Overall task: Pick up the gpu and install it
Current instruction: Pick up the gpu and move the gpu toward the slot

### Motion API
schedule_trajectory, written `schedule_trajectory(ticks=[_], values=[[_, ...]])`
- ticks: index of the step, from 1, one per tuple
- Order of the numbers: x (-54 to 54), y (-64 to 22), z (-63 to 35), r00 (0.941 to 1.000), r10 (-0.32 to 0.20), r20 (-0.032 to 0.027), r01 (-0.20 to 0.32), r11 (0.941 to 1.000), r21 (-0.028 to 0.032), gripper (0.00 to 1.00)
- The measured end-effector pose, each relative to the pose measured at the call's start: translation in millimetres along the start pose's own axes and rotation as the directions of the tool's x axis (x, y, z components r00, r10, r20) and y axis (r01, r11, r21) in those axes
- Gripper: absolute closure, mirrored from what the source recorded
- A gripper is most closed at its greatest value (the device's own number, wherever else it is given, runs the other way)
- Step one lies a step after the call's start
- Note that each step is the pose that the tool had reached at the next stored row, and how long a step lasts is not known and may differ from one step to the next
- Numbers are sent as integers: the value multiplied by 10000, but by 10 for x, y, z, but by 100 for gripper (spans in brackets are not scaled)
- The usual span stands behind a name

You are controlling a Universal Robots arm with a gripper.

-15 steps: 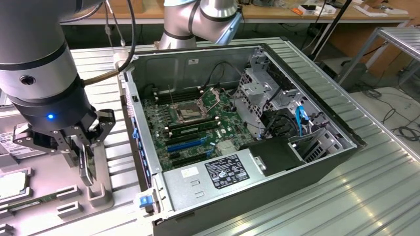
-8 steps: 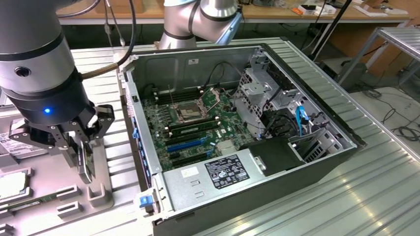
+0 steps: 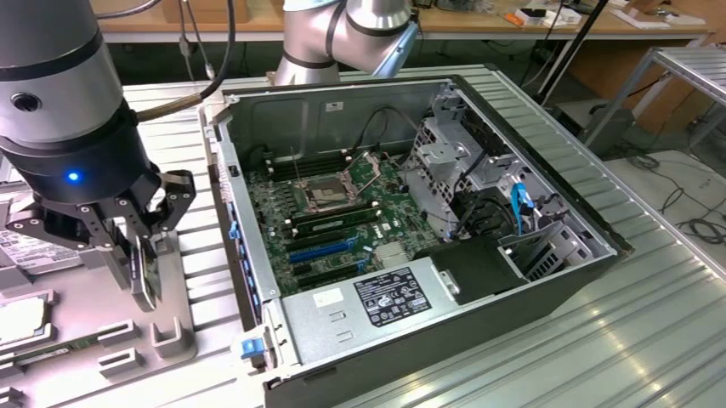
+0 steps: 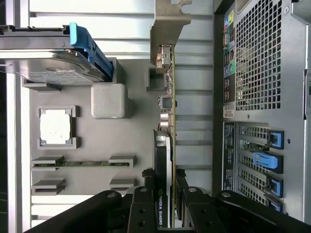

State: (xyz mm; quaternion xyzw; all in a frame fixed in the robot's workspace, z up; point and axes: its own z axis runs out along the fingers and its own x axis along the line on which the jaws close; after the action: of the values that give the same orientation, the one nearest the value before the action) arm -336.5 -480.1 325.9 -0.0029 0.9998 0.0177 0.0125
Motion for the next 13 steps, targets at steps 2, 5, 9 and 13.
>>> schedule_trajectory(ticks=[2,5,9,13], values=[[-1,1,-30,10000,0,0,0,10000,0,73],[-2,3,-92,10000,0,0,0,10000,0,73],[-4,6,-166,10000,0,0,0,10000,0,73],[-5,6,-189,10000,-1,2,1,10000,-1,73]])
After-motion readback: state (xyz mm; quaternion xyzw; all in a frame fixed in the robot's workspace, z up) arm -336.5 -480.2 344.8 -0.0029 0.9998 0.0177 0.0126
